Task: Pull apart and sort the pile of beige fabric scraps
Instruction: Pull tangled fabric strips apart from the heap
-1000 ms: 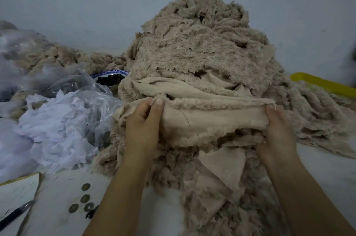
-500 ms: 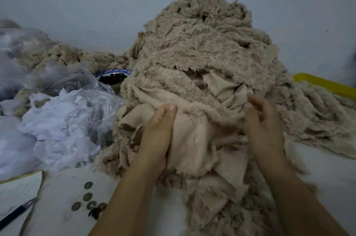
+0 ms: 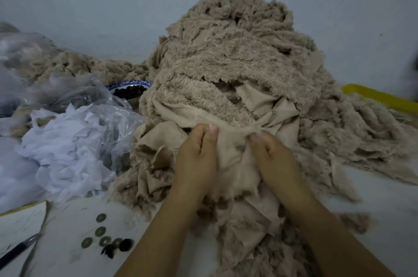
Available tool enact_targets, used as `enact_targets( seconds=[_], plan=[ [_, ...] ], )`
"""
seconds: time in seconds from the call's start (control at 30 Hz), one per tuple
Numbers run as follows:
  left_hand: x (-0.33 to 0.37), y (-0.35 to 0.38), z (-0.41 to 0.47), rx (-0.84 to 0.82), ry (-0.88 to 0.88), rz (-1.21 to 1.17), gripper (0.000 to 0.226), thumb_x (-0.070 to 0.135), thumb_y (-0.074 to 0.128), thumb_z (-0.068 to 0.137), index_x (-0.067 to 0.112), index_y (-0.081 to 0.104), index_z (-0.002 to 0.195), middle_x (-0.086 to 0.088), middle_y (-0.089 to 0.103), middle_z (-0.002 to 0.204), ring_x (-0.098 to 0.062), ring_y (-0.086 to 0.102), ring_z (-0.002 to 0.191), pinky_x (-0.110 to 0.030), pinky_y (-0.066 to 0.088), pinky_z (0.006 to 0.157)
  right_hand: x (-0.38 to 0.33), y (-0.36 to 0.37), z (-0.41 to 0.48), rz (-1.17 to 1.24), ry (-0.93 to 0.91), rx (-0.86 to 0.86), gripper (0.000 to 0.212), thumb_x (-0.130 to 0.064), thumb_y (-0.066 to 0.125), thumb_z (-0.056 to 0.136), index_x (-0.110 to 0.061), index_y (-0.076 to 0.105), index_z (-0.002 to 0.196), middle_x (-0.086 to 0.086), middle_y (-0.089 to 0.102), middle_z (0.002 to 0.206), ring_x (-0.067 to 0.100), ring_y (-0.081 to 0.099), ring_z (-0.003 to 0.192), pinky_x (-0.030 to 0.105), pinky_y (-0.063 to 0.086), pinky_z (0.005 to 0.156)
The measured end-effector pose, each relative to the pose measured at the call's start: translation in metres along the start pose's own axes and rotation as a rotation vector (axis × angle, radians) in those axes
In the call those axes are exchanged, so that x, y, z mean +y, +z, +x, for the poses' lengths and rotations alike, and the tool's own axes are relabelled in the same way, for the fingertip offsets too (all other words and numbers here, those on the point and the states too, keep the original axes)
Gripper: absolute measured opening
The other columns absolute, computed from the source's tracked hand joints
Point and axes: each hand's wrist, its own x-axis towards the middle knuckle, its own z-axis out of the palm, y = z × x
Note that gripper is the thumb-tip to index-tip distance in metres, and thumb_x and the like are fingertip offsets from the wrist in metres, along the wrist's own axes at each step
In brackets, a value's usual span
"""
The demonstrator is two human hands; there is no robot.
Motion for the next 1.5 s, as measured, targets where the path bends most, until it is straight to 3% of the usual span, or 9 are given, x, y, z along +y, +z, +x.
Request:
enact_targets(
  seconds=[0.13,0.23,0.4,0.53,0.73,0.93,1.03,1.37,1.5],
  plan=[
    [-0.009,-0.024,0.015,0.234,-0.065,-0.154,0.036,0.042,0.047,0.103,0.028,0.057,0.070,0.014,0.057,0.067,-0.004,0.054,0.065,-0.025,0.048,0.064,0.030,-0.032,0.020,0.069,0.243,0.381,0.045,-0.043,0.039,0.104,-0.014,0.049,0.071,0.005,0.049,0.070,0.023,0.046,0.066,0.035,0.031,0.058],
    [-0.019,-0.030,0.019,0.249,-0.031,0.104,0.041,0.038,0.046,0.103,0.016,0.047,0.069,0.011,0.050,0.061,0.001,0.043,0.054,-0.015,0.038,0.054,0.038,-0.039,0.024,0.443,0.342,0.522,0.040,-0.047,0.044,0.102,-0.019,0.058,0.077,0.003,0.066,0.084,0.021,0.064,0.076,0.032,0.051,0.067],
    [-0.018,-0.012,0.009,-0.078,0.063,0.375,0.041,0.053,0.048,0.094,0.025,0.061,0.066,0.016,0.058,0.073,0.001,0.053,0.069,-0.027,0.043,0.066,0.023,-0.033,0.019,0.573,0.297,0.346,0.023,-0.041,0.059,0.097,-0.022,0.067,0.106,-0.004,0.073,0.108,0.009,0.071,0.094,0.034,0.059,0.085],
    [-0.005,0.011,-0.005,-0.382,0.113,0.270,0.080,0.086,0.045,0.073,0.038,0.052,0.138,0.029,0.046,0.134,0.014,0.039,0.124,-0.003,0.031,0.099,-0.003,-0.013,-0.001,0.535,0.064,0.005,0.020,-0.050,0.066,0.090,-0.033,0.071,0.100,-0.010,0.077,0.097,0.006,0.074,0.084,0.017,0.056,0.065],
    [-0.004,0.013,-0.006,-0.234,-0.148,-0.021,0.025,0.044,0.062,0.094,0.026,0.060,0.077,0.018,0.064,0.068,0.005,0.058,0.061,-0.012,0.045,0.058,-0.013,-0.007,-0.008,0.586,-0.020,-0.110,0.053,-0.080,0.044,0.079,-0.038,0.074,0.094,-0.007,0.076,0.098,0.010,0.072,0.095,0.021,0.057,0.074],
    [0.000,-0.007,0.009,-0.075,-0.515,-0.818,0.028,0.007,0.040,0.101,0.004,0.066,0.113,-0.015,0.075,0.102,-0.021,0.074,0.090,-0.029,0.059,0.068,0.011,-0.016,0.002,-0.118,-0.034,-0.303,0.020,-0.053,0.054,0.093,-0.036,0.060,0.086,-0.017,0.063,0.081,-0.008,0.055,0.075,0.007,0.039,0.063],
    [0.003,-0.011,0.011,0.000,-0.539,-0.928,0.027,0.011,0.040,0.103,0.006,0.066,0.112,-0.009,0.077,0.094,-0.016,0.075,0.082,-0.024,0.058,0.061,0.018,-0.021,0.009,0.057,0.037,-0.090,0.030,-0.042,0.059,0.096,-0.030,0.058,0.069,-0.017,0.053,0.058,-0.001,0.046,0.052,0.012,0.035,0.050],
    [-0.006,-0.013,0.014,-0.016,-0.605,-0.926,0.033,0.022,0.051,0.096,0.013,0.082,0.087,-0.012,0.077,0.100,-0.021,0.076,0.085,-0.030,0.060,0.062,0.018,-0.026,0.016,0.384,0.216,0.208,0.051,-0.050,0.044,0.101,-0.036,0.069,0.059,-0.018,0.065,0.062,0.000,0.059,0.062,0.030,0.042,0.062],
    [-0.013,-0.003,0.006,-0.106,-0.487,-0.428,0.028,0.036,0.056,0.083,0.018,0.067,0.064,-0.006,0.069,0.075,-0.022,0.062,0.069,-0.033,0.050,0.068,0.016,-0.029,0.017,0.694,0.235,0.231,0.065,-0.055,0.041,0.099,-0.021,0.059,0.047,0.000,0.052,0.053,0.016,0.047,0.055,0.035,0.037,0.063]
  ],
)
